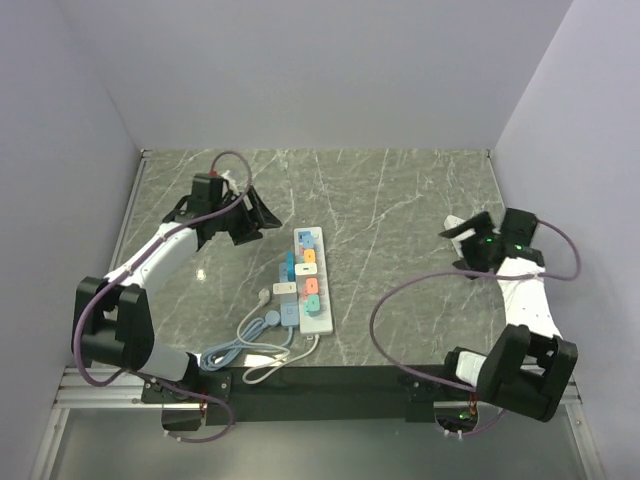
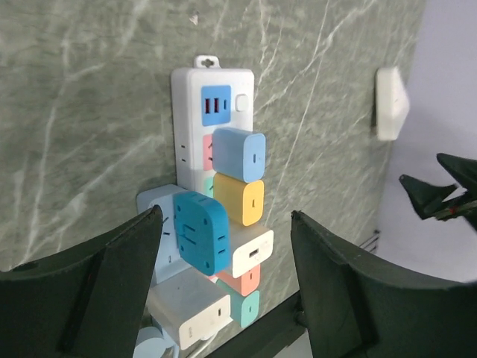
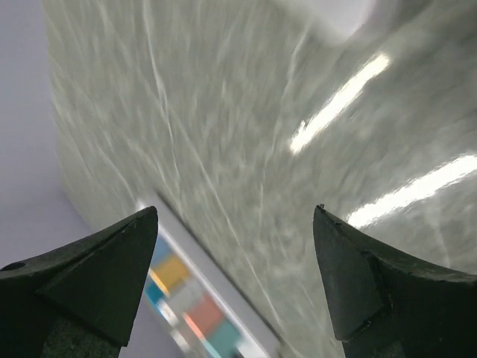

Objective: Pull the plug off the socket

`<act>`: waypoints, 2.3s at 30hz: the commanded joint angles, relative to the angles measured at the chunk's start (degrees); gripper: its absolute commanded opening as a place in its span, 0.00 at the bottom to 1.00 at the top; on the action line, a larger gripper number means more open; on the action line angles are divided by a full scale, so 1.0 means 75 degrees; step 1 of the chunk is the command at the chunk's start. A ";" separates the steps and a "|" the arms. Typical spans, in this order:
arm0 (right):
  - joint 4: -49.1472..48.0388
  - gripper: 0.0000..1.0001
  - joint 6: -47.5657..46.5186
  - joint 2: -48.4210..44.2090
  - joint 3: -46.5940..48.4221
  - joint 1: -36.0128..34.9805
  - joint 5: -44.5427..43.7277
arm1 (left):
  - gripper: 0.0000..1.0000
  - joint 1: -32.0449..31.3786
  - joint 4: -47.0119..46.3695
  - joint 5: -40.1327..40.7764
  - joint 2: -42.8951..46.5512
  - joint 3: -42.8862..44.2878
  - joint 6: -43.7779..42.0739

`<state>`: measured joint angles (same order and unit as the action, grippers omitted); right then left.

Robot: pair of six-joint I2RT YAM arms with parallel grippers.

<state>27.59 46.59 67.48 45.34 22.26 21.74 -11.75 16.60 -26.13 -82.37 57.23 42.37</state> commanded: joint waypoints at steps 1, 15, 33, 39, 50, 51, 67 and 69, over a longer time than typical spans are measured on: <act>0.0843 0.91 -0.1171 -0.0232 0.0247 -0.1265 0.0266 | 0.75 -0.0530 0.0762 0.0904 -0.0208 0.0770 -0.0586; 0.1501 0.87 -0.1842 0.0341 0.1641 -0.6703 -0.2135 | 0.72 -0.1246 0.1420 0.1785 -0.0104 0.0491 -0.1056; 0.1688 0.87 -0.1185 0.1514 0.2697 -0.8652 -0.3718 | 0.57 -0.2500 0.1982 0.3401 -0.1556 0.1182 -0.0927; 0.1594 0.87 -0.1114 0.1479 0.2568 -0.8640 -0.3602 | 0.31 -0.2558 0.1690 0.3016 -0.1662 0.0994 -0.0892; 0.1454 0.87 -0.1243 0.1701 0.2603 -0.8652 -0.3320 | 0.46 -0.2863 0.1806 0.2921 -0.1638 0.1065 -0.0704; 0.1430 0.87 -0.1243 0.1725 0.2591 -0.8652 -0.3285 | 0.46 -0.2875 0.1818 0.2933 -0.1697 0.1041 -0.0692; 0.1068 0.86 -0.1453 0.1912 0.2591 -0.8663 -0.2922 | 0.01 -0.2934 0.2953 0.3882 -0.0808 0.1790 -0.0915; 0.0787 0.86 -0.1524 0.1924 0.2638 -0.8652 -0.2501 | 0.01 -0.2910 0.3106 0.3929 -0.0446 0.2130 -0.0938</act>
<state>37.63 36.75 81.36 63.48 -42.26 0.19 -33.43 35.75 0.43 -93.01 67.68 37.04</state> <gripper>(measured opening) 0.863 0.222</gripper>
